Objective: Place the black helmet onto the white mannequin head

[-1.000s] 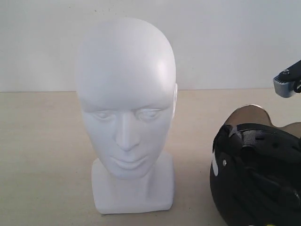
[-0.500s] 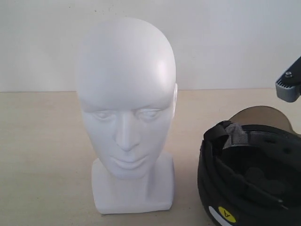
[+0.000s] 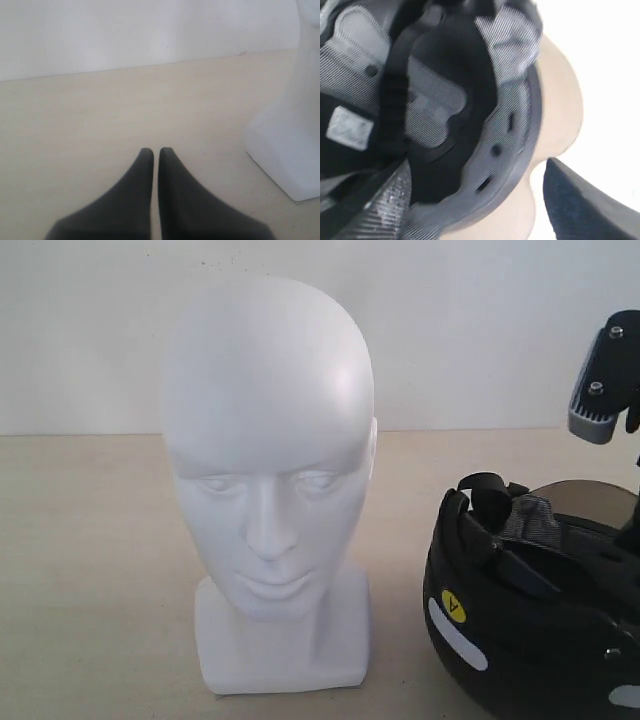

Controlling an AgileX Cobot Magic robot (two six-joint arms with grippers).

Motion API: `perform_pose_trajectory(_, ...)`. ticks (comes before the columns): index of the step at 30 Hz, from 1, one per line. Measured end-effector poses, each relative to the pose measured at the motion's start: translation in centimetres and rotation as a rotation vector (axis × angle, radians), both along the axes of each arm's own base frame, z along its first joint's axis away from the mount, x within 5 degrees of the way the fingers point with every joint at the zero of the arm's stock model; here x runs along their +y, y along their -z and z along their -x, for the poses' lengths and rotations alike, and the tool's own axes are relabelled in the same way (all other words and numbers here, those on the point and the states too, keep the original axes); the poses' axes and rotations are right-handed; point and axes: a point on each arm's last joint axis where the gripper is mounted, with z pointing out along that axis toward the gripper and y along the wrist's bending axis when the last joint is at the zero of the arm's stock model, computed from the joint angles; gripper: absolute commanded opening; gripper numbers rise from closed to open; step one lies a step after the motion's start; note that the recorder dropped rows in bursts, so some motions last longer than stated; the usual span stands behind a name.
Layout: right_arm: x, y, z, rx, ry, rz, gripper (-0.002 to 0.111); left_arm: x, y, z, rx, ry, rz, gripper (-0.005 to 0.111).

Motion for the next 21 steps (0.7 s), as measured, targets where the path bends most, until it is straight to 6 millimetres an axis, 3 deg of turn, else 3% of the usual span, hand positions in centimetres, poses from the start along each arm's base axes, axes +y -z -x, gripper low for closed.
perform_pose_trajectory(4,0.0,-0.1,-0.1,-0.014,0.034,-0.017,0.063,0.0,0.0,0.0,0.000,0.000,0.000,0.004)
perform_pose_trajectory(10,-0.7,0.6,1.2,0.143,0.073,0.052,0.043,0.0,0.0,0.0,0.000,0.000,0.000,0.004)
perform_pose_trajectory(21,1.2,0.8,2.4,0.273,-0.045,-0.122,0.043,0.0,0.0,0.0,0.000,0.000,0.000,0.004)
